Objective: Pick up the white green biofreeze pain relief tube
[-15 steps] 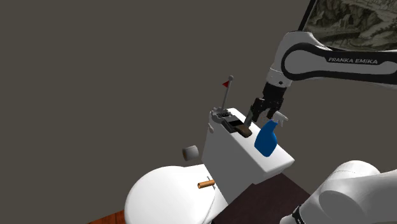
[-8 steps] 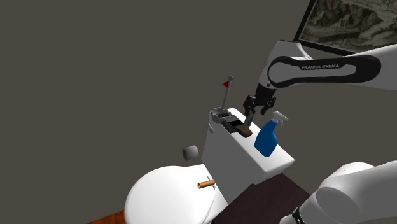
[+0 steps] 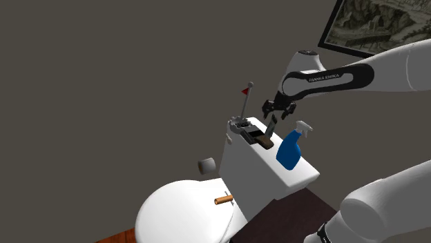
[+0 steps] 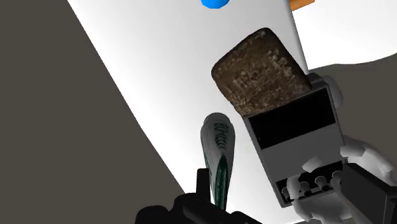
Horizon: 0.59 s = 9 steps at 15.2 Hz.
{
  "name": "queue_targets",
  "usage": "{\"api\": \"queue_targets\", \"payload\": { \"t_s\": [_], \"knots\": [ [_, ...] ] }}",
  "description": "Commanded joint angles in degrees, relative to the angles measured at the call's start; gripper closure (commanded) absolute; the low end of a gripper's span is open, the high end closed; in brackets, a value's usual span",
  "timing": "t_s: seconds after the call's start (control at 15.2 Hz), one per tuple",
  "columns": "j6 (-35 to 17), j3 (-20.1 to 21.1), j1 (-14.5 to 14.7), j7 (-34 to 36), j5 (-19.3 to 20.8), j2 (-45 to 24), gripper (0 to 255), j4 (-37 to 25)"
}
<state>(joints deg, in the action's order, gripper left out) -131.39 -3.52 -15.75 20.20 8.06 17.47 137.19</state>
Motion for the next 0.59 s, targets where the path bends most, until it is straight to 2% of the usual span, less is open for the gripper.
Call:
{"api": "queue_targets", "payload": {
  "t_s": [0.0, 0.26, 0.53],
  "knots": [
    [-2.91, -0.17, -1.46, 2.74, 1.61, -2.63, 0, -1.59],
    [-7.68, -0.82, -3.91, 7.56, 4.7, -7.3, 0, -4.45],
    [-10.83, -0.88, -4.09, 8.29, 5.32, -8.77, 0, -2.74]
  ]
}}
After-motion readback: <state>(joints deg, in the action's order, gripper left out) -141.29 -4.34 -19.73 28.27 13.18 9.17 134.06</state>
